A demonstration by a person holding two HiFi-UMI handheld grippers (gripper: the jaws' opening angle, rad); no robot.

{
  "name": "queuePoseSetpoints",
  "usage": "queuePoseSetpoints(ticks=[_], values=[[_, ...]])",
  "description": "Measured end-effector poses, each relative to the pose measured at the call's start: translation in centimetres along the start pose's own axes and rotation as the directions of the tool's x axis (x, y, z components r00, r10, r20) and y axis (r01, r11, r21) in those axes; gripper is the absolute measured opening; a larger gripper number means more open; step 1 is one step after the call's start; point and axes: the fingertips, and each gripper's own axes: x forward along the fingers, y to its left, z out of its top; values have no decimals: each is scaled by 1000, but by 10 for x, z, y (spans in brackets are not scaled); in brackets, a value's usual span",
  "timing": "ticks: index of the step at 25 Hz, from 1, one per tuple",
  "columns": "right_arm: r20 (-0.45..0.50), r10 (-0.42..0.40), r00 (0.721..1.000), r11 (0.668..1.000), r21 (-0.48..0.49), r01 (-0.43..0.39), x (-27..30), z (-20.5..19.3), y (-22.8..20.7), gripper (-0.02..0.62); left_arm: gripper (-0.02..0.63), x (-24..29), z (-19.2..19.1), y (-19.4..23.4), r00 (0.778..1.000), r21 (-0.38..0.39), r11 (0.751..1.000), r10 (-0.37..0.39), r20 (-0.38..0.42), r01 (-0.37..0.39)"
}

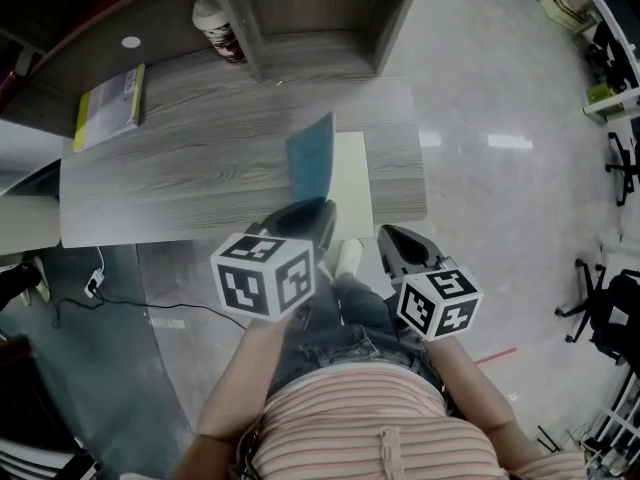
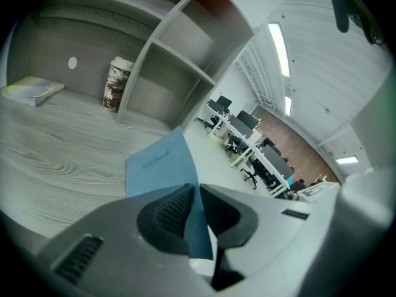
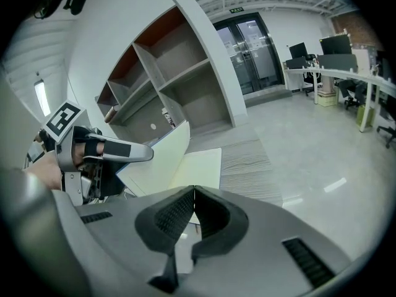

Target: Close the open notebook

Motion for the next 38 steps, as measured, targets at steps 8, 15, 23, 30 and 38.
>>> queuePoseSetpoints(ticks=[8,15,23,30,38], values=[[2,-16,1000,1000,26,16,-5,-2,-17,9,35,23,-8,-7,999,19,1000,5,-54,-4],[11,-32,999,998,45,32,-12,-1,-32,9,48,42,-18,-11,995,31,999,19,-103,-16],[11,-44,999,997,69,43,-16,-2,-46,9,52,61,-27,-12,988,38,999,35,-149,-30],[7,-61,998,994,89,60,-21,-4,-59,9,57,77,-37,-10,982,41,997,67,-175,-61],[-3,-74,997,991,107,74,-24,-8,-68,9,66,93,-49,-8,971,55,996,84,-224,-74]])
